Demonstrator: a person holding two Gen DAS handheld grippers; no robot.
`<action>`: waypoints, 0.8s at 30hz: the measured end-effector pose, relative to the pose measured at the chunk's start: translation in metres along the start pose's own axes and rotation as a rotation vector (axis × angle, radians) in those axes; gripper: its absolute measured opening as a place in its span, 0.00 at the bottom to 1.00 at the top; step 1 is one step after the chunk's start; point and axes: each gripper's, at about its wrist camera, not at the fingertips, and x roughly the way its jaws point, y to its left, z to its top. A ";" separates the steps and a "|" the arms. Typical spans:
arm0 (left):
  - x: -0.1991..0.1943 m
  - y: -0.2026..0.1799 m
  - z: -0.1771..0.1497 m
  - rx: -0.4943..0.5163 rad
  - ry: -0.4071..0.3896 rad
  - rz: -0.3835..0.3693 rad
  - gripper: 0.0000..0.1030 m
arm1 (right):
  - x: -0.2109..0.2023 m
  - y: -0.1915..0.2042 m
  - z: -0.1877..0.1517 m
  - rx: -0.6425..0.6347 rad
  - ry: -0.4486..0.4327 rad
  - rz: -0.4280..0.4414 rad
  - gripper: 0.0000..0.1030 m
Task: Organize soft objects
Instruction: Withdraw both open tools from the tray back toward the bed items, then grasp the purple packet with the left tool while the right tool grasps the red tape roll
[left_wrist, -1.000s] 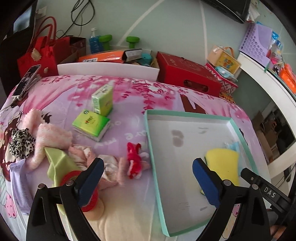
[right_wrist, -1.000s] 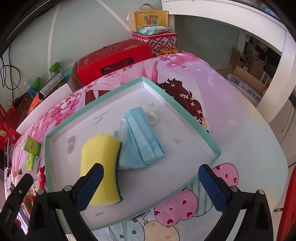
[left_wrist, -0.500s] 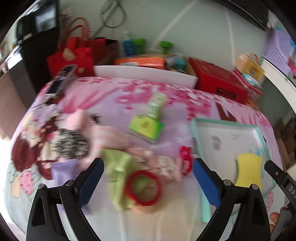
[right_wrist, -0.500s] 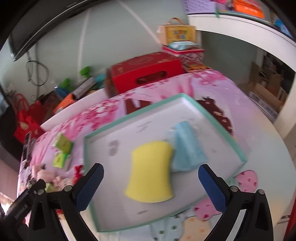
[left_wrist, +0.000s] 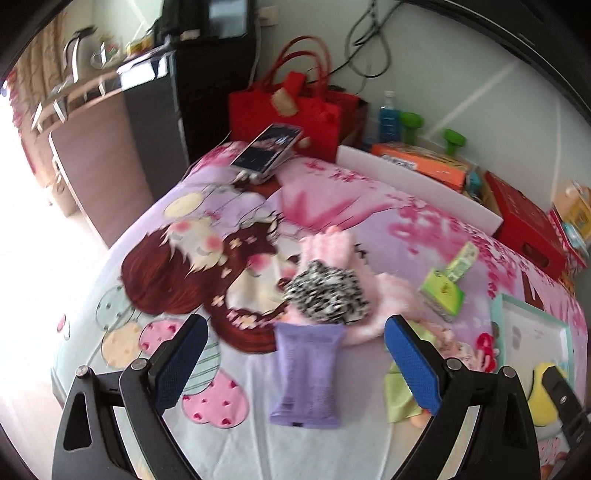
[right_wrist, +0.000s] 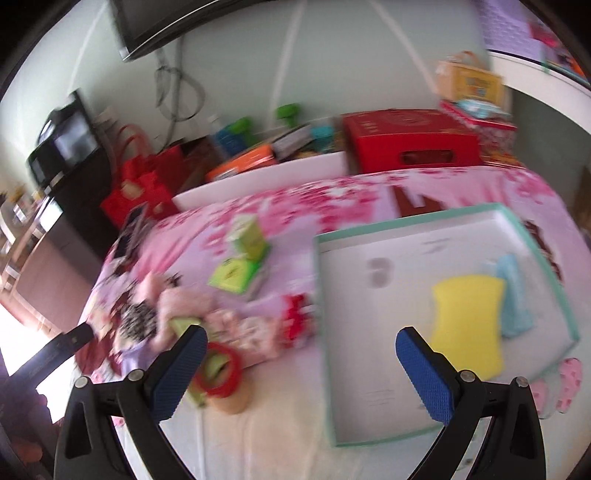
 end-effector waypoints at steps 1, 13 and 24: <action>0.003 0.006 -0.001 -0.014 0.014 0.003 0.94 | 0.004 0.009 -0.002 -0.021 0.012 0.017 1.00; 0.035 0.011 -0.028 -0.005 0.190 -0.016 0.94 | 0.055 0.061 -0.036 -0.152 0.198 0.084 1.00; 0.067 0.002 -0.043 0.013 0.320 -0.030 0.94 | 0.074 0.063 -0.046 -0.178 0.266 0.062 0.86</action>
